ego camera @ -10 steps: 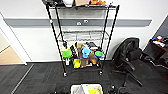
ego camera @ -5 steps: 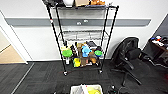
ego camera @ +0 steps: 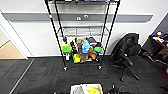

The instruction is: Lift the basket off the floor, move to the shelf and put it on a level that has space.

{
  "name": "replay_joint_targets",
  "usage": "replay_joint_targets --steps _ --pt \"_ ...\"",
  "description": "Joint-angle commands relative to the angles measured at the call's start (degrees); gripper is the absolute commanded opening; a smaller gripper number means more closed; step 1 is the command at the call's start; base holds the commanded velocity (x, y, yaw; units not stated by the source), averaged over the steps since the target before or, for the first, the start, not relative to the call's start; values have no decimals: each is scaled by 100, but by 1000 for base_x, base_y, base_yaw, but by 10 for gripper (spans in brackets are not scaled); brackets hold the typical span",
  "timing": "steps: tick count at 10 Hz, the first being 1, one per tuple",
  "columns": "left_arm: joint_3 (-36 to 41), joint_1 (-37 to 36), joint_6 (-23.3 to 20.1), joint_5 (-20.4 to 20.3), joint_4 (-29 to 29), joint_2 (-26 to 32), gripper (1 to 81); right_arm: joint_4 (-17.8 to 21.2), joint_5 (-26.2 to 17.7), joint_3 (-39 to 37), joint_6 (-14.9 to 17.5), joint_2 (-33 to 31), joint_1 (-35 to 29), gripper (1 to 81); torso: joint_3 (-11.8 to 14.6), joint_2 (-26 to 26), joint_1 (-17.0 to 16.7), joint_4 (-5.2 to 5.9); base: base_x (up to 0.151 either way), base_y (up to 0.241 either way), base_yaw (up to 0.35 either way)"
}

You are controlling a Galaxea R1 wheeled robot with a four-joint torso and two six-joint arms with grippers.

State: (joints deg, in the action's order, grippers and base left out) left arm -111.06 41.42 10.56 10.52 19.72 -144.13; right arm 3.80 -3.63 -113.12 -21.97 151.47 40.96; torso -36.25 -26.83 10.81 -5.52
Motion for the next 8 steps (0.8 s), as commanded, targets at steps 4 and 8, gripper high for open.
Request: replay_joint_targets --steps 4,8 --pt "119 -648 17 231 146 50 10 129 29 203 -71 -141 -742 10 512 1145 -743 0 0 0 0" --pt "101 -648 8 231 137 50 10 129 3 212 -71 -114 -760 10 1081 1799 -1081 0 0 0 0"
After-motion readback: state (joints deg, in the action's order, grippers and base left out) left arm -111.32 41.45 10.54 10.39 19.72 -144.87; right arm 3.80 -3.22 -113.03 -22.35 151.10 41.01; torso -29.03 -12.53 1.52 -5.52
